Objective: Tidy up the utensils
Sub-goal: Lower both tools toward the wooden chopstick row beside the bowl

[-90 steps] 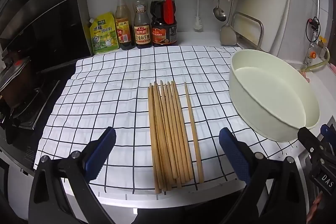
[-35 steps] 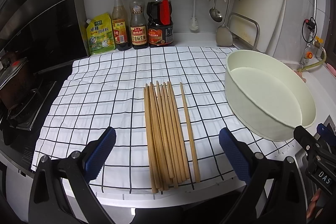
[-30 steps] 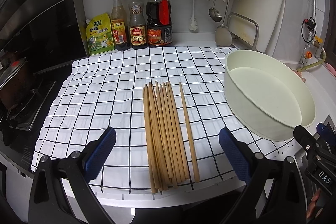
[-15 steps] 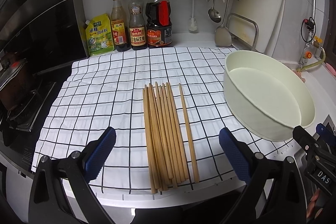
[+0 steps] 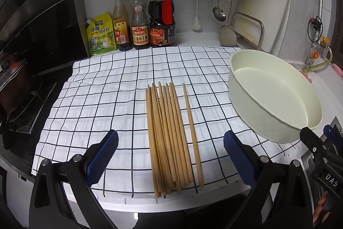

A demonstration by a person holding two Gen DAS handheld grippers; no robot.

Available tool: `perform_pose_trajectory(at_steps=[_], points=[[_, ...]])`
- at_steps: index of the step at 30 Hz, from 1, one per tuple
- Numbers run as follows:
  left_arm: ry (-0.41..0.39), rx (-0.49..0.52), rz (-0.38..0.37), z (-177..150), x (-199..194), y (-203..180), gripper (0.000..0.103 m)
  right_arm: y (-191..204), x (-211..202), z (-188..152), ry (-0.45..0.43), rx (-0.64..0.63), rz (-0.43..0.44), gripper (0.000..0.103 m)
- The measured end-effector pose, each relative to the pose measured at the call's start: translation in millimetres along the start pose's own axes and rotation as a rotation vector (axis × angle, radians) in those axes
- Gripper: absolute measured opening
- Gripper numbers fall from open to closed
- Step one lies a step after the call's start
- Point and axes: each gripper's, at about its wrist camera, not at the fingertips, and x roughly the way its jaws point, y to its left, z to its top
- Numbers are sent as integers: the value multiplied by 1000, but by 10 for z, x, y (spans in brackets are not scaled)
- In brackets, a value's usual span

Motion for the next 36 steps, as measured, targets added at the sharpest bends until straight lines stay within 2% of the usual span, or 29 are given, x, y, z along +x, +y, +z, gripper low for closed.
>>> perform_pose_trajectory(at_steps=[9,16,22,28,36], points=[[30,0,-28,-32,108,117,97,6,-7,-12,-10,-6,22,92],[43,-30,50,-34,222,543,97,233,45,-70,0,-36,149,92],[82,-73,98,-10,442,897,97,649,227,-108,57,-105,200,92],[151,-43,93,-19,743,925,97,947,457,-116,108,-149,198,92],[189,-35,92,-30,942,942,97,1266,825,-174,181,-222,134,92]])
